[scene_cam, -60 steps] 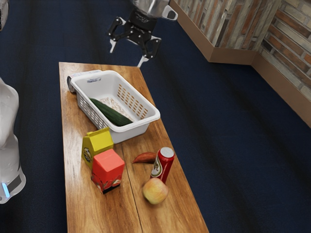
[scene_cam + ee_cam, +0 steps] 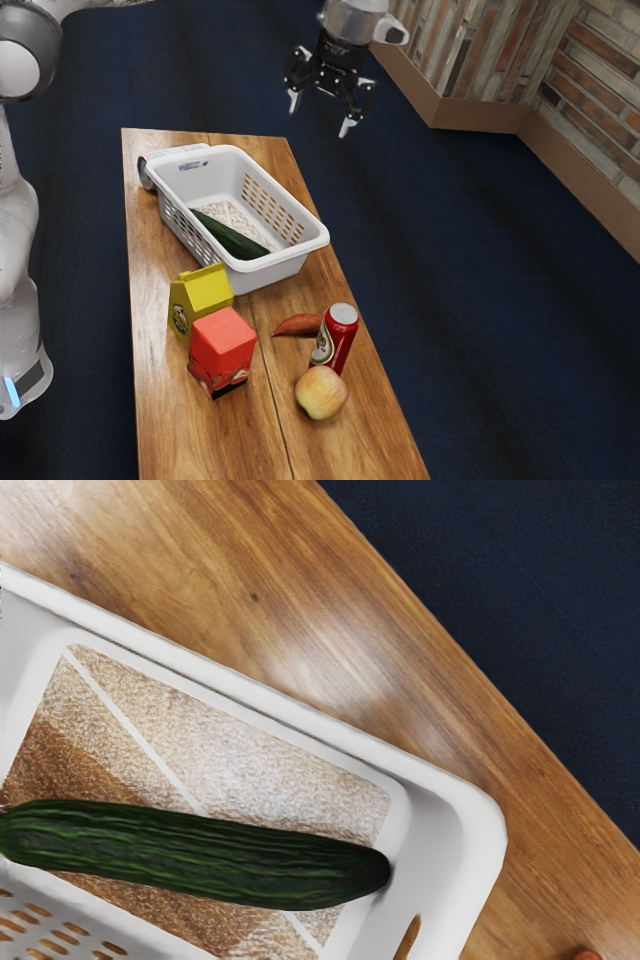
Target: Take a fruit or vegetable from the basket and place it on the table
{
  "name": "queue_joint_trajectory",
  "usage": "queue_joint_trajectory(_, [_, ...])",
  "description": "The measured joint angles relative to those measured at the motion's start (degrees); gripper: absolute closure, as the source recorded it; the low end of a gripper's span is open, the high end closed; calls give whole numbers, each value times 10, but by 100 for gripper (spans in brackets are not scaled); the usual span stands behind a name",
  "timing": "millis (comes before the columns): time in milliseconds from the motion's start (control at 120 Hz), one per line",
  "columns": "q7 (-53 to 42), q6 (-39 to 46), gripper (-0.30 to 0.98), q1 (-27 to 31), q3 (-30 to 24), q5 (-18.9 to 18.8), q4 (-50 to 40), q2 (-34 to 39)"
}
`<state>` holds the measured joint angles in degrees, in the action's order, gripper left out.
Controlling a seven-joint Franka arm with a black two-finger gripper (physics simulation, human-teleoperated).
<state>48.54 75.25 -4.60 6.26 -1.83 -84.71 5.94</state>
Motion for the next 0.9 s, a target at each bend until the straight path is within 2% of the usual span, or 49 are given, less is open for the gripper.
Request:
queue_joint_trajectory(42, [-45, 13, 0, 3, 7, -16, -12, -2])
queue_joint_trajectory(83, [-89, 40, 0, 3, 14, -31, -66, 20])
queue_joint_trajectory(242, [-234, 174, 0, 27, 16, -60, -339, 194])
queue_joint_trajectory(308, [-286, 231, 0, 62, -12, -63, -418, 240])
queue_joint_trajectory(508, [-426, 328, 1, 102, -33, -56, -478, 258])
queue_joint_trajectory(683, [-536, 363, 0, 130, -34, -27, -538, 275])
queue_joint_trajectory(900, [-637, 397, 0, 139, -34, -17, -578, 269])
